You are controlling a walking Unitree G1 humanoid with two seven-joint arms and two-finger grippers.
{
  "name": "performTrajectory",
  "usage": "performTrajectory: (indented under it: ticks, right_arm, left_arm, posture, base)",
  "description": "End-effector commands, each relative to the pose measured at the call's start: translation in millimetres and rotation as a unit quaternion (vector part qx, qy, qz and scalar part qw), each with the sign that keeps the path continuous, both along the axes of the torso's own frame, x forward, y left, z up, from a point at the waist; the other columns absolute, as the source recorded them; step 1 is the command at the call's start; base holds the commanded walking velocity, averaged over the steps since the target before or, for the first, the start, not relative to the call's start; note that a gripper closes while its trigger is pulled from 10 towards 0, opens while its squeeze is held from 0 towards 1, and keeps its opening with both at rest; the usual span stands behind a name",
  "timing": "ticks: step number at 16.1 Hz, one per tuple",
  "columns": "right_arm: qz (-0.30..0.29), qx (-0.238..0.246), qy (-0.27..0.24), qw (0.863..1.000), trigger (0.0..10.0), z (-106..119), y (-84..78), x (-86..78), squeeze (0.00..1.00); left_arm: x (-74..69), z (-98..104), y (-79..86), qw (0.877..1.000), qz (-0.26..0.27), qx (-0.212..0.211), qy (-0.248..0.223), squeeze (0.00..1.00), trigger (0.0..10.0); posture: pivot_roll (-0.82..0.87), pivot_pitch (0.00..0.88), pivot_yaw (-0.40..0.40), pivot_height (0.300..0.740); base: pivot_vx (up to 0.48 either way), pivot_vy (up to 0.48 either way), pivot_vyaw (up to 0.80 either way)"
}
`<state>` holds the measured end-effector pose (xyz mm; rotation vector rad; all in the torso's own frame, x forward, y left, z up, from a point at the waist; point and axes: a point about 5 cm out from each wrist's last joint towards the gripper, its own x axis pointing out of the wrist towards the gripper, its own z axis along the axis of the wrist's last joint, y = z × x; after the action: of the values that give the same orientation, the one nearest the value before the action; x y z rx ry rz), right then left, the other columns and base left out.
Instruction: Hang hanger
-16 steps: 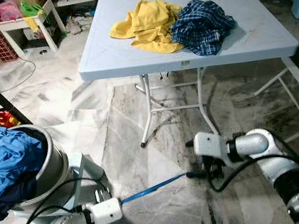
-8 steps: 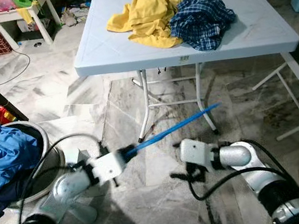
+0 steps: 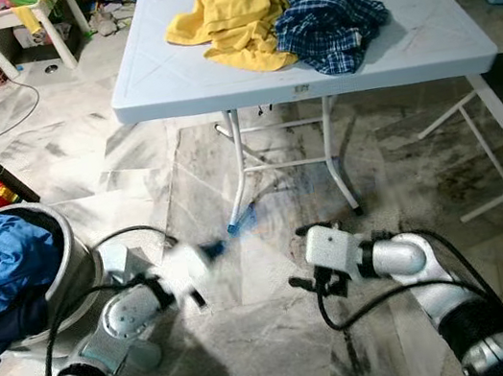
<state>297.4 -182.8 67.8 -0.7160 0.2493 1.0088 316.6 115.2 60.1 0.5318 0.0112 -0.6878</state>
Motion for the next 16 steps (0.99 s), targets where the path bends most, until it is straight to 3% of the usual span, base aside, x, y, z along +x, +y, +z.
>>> performTrajectory:
  ticks: [1,3,4,5,7,8,10,12,16]
  right_arm:
    - [-0.001,0.000,0.016,1.000,10.0,-10,2.1,-7.1,0.00]
    - [-0.018,-0.009,0.016,1.000,10.0,-15,-4.6,-10.3,0.00]
    - [-0.028,-0.010,0.007,1.000,10.0,-13,-9.2,-8.5,0.00]
    - [-0.034,0.007,-0.014,0.999,10.0,-2,-11.1,-3.1,0.00]
    - [-0.031,-0.001,-0.066,0.997,10.0,16,-13.4,6.3,0.00]
    - [-0.026,-0.011,-0.110,0.994,10.0,35,-16.7,16.2,0.00]
    - [-0.019,-0.014,-0.126,0.992,10.0,46,-17.8,20.6,0.00]
    - [0.011,-0.036,-0.108,0.993,10.0,49,-21.9,18.7,0.00]
    - [0.061,-0.070,-0.037,0.995,10.0,46,-29.5,10.7,0.00]
  left_arm:
    - [2.3,-5,7.7,0.996,0.076,-0.041,0.021,0.00,10.0]
    - [2.2,-10,12.0,0.983,0.151,-0.093,0.041,0.00,10.0]
    - [0.3,-12,9.4,0.983,0.144,-0.100,0.051,0.00,10.0]
    - [-4.3,-16,1.4,0.987,0.097,-0.097,0.080,0.00,10.0]
    - [-12.1,-24,-11.8,0.994,0.011,-0.042,0.105,0.00,10.0]
    - [-22.8,-38,-17.0,0.986,-0.068,0.040,0.147,0.00,10.0]
    - [-27.4,-43,-16.7,0.978,-0.109,0.082,0.158,0.00,10.0]
    - [-23.5,-38,-14.5,0.972,-0.141,0.112,0.148,0.00,10.0]
    - [-13.2,-27,-11.5,0.972,-0.151,0.143,0.113,0.00,10.0]
  posture:
    - [0.01,0.196,0.038,0.740]
    - [0.01,0.189,0.027,0.740]
    - [0.01,0.189,0.024,0.740]
    - [0.01,0.189,0.024,0.740]
    - [0.00,0.194,0.019,0.740]
    - [0.00,0.194,0.019,0.740]
    - [0.00,0.194,0.019,0.740]
    - [-0.01,0.209,0.023,0.740]
    - [-0.01,0.214,0.023,0.740]
  base:
    - [0.000,0.000,0.00]
    - [0.000,0.000,0.00]
    - [0.000,0.000,0.00]
    - [0.000,0.000,0.00]
    - [0.000,0.000,0.00]
    - [0.000,0.000,0.00]
    - [0.000,0.000,0.00]
    - [0.000,0.000,0.00]
    - [0.000,0.000,0.00]
